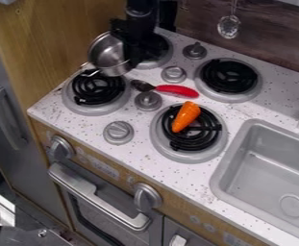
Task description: Put the silver pot on the bottom left burner
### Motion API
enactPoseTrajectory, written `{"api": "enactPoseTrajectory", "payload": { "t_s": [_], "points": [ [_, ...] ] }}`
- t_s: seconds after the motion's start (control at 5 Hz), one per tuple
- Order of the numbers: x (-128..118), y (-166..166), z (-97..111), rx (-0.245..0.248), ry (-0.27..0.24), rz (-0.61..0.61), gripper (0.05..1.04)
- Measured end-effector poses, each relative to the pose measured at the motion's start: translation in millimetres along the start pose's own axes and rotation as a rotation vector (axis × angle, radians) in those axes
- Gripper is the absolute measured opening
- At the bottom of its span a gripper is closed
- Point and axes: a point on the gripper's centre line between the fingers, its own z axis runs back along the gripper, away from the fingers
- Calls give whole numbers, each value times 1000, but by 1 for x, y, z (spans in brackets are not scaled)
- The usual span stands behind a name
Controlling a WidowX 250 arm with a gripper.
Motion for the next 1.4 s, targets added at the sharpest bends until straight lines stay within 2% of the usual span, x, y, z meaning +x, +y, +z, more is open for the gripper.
{"api": "enactPoseTrajectory", "payload": {
  "t_s": [0.2,0.4,0.6,0.8,1.2,1.4],
  "points": [
    [-22,9,-6,4,42,24,64],
    [-37,10,-15,-13,75,48,64],
    [-38,10,-18,-32,76,60,64],
    [-40,-1,-38,-57,128,29,64],
    [-23,-1,-53,-66,151,28,80],
    [-16,0,-53,-69,142,52,226]
  ]
}}
